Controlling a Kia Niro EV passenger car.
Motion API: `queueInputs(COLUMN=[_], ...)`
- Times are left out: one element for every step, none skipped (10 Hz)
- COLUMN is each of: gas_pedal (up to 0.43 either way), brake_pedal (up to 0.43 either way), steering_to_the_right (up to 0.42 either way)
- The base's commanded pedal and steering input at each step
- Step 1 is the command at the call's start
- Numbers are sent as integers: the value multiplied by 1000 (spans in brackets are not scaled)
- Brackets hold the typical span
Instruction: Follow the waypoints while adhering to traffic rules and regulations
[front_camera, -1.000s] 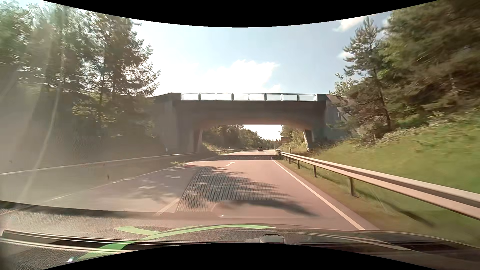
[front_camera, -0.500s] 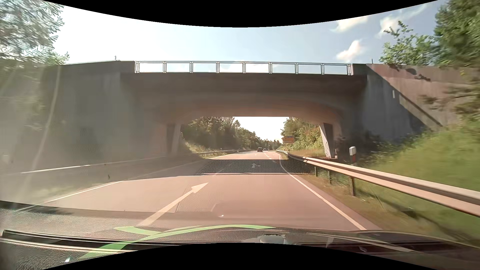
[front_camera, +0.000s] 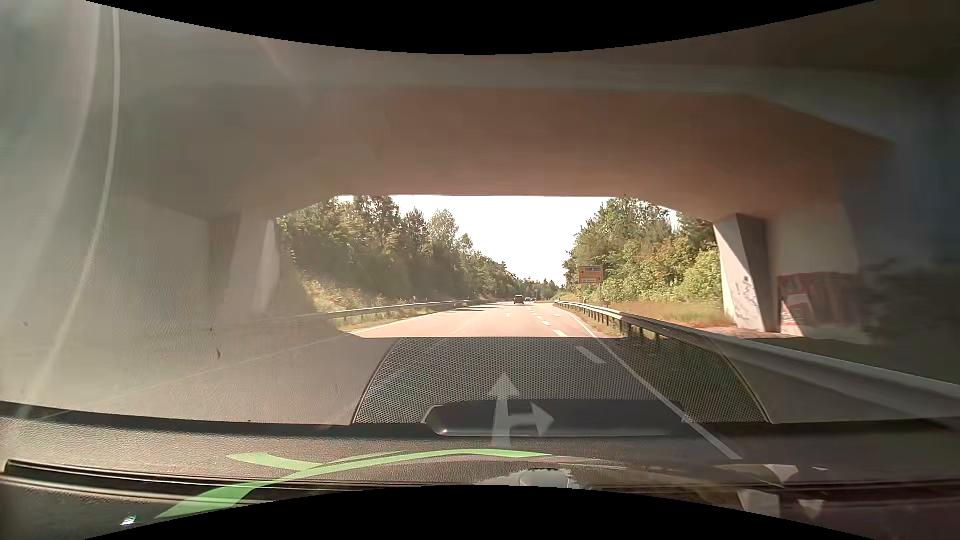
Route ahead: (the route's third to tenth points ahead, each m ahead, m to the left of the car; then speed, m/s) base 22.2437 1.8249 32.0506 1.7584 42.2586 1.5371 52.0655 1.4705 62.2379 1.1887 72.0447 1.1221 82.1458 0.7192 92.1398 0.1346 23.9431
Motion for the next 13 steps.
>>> queueInputs(gas_pedal=[260, 268, 280, 299, 299, 299, 287, 287, 287, 299, 299, 299, 299], brake_pedal=[0, 0, 0, 0, 0, 0, 0, 0, 0, 0, 0, 0, 0], steering_to_the_right=[4, 4, 4, 3, 3, 3, 3, 3, 3, 3, 3, 2, 2])
